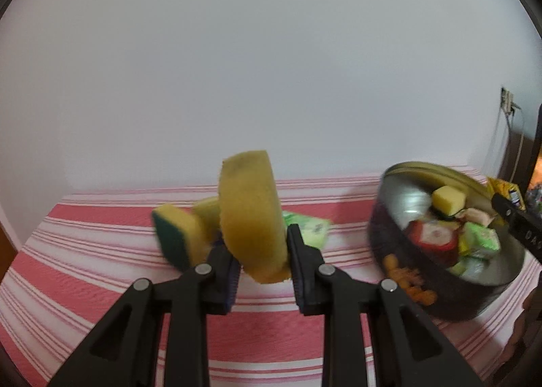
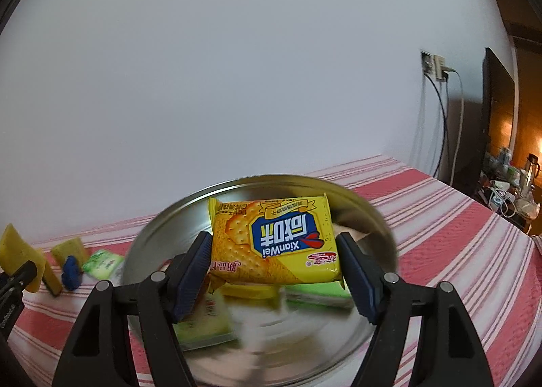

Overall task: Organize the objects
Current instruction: 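Carry the sponge and Xianwei packet over the tin and open both tools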

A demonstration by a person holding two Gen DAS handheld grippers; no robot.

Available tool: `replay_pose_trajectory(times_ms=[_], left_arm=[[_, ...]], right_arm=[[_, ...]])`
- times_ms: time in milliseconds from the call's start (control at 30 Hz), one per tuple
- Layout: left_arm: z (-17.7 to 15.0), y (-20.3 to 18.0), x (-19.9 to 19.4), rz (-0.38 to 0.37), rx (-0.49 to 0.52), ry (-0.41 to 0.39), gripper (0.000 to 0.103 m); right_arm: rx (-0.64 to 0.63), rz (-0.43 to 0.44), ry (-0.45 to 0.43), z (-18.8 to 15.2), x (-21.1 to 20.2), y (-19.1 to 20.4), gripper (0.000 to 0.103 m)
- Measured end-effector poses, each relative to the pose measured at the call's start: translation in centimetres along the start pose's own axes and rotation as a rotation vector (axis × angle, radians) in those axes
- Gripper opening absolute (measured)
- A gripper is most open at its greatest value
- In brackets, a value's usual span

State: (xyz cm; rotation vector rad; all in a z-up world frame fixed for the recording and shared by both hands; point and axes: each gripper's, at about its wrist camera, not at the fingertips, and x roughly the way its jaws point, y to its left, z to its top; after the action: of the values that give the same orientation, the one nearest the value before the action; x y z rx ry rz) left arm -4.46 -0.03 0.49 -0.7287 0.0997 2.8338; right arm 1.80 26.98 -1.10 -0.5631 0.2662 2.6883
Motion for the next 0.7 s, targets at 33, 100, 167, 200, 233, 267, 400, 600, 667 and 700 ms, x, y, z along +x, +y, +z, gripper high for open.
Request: replay_pose_trajectory(times_ms=[33, 100, 167, 200, 233, 267, 400, 600, 667, 700], left_arm=[[0.2, -0.8, 0.0, -0.004, 0.007, -0.006, 0.024], [0.5, -2.1, 0.1, -0.011, 0.015, -0.011, 0.024], [0.8, -3.4, 0.4, -0.024, 0.023, -0.010, 0.024], [0.7, -4.2, 0.6, -0.026, 0.028, -0.010, 0.024], [0.8, -4.9, 0.7, -0.031, 0.035, -0.011, 0.024], [0.9, -5.3, 0.9, -0.038, 0.041, -0.010, 0.024], [1.1, -7.4, 1.5, -0.059, 0.053, -0.002, 0.024], [1.6, -10.3, 2.2, -0.089, 0.071, 0.004, 0.024], [1.9, -11.3, 2.5, -0.100, 0.080, 0.006, 0.024], [1.9, -11.8, 2.7, -0.105, 0.084, 0.008, 0.024]], right_arm=[[0.001, -0.003, -0.001, 0.1, 0.1, -0.4, 0.076], [0.003, -0.010, -0.002, 0.6, 0.1, -1.2, 0.076], [0.001, -0.017, -0.005, 0.9, 0.1, -2.0, 0.076], [0.000, -0.022, -0.008, 1.1, 0.1, -2.3, 0.076], [-0.001, -0.024, -0.012, 1.3, 0.0, -2.7, 0.076], [-0.005, -0.028, -0.016, 1.4, 0.0, -3.0, 0.076], [-0.025, -0.048, -0.025, 2.1, 0.2, -4.1, 0.076], [-0.052, -0.059, -0.023, 2.8, 0.6, -5.4, 0.076], [-0.058, -0.062, -0.021, 3.1, 0.8, -5.8, 0.076], [-0.059, -0.060, -0.016, 3.2, 0.9, -5.9, 0.076]])
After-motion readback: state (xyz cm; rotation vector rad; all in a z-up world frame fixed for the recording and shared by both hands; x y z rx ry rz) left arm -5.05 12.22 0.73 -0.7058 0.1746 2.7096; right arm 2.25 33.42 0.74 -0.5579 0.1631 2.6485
